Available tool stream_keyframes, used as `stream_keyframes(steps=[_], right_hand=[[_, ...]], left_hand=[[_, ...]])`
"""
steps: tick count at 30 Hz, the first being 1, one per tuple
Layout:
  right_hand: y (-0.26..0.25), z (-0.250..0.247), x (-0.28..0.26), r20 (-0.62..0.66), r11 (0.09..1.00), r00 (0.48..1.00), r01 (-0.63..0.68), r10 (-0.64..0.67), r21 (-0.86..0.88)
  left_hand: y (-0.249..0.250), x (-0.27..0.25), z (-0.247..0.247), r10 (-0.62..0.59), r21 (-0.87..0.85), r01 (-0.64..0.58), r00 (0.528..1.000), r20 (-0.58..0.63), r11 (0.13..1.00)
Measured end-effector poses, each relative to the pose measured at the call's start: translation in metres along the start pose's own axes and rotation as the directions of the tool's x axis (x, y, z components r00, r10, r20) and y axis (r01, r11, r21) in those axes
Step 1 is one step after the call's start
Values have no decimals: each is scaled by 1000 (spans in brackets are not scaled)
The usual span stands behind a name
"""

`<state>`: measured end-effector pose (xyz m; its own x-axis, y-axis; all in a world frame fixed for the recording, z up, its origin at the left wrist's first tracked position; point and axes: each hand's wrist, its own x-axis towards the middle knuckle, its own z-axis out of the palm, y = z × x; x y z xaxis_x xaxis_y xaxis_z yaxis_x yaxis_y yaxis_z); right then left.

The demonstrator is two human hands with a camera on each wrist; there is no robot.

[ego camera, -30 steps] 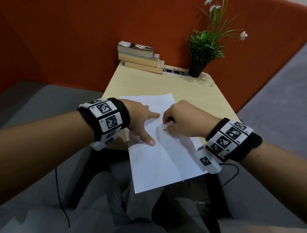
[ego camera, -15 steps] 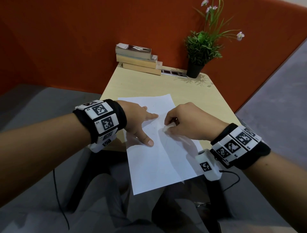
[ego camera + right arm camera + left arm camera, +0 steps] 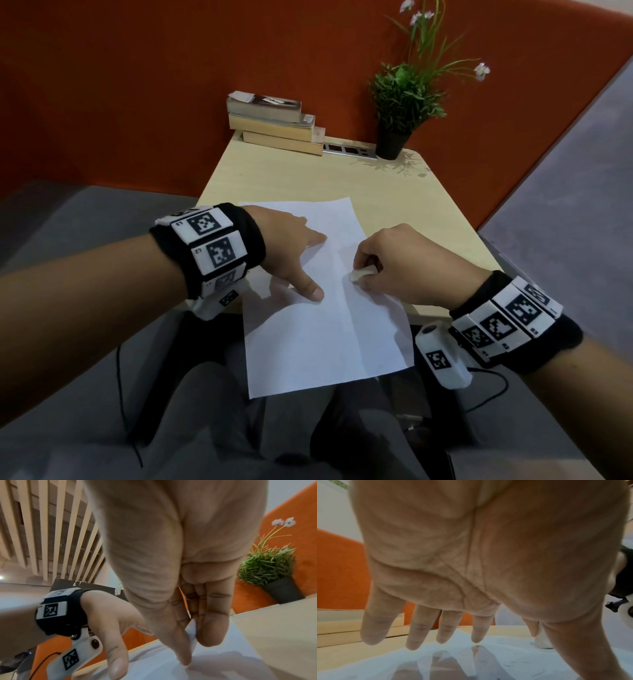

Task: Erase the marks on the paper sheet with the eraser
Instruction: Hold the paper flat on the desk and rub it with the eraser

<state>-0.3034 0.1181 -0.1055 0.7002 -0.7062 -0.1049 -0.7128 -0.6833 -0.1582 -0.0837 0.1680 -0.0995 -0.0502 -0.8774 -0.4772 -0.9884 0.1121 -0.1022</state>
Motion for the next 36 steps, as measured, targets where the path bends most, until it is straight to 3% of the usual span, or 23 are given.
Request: stream_keyframes(steps=[10, 18, 21, 26, 31, 36], right_hand=[[2, -6, 3, 43, 1000, 999, 5, -6, 19], [-5, 1, 42, -62, 998, 997, 53, -54, -27], [-7, 1, 49, -41, 998, 999, 33, -35, -57], [-18, 2, 43, 29, 992, 994, 110, -109, -66], [-10, -4, 52, -11, 993, 1000, 23, -24, -116], [-21, 0, 42, 51, 987, 991, 126, -121, -99]], left_hand=[[-1, 6, 7, 4, -51, -2, 999, 52, 999], [4, 3, 4, -21, -30, 23, 998, 66, 999], [5, 3, 4, -26, -25, 27, 997, 75, 999], [4, 4, 6, -27, -36, 30, 996, 81, 999], [6, 3, 6, -32, -29, 34, 996, 81, 999], [5, 3, 6, -23, -15, 25, 996, 86, 1000]])
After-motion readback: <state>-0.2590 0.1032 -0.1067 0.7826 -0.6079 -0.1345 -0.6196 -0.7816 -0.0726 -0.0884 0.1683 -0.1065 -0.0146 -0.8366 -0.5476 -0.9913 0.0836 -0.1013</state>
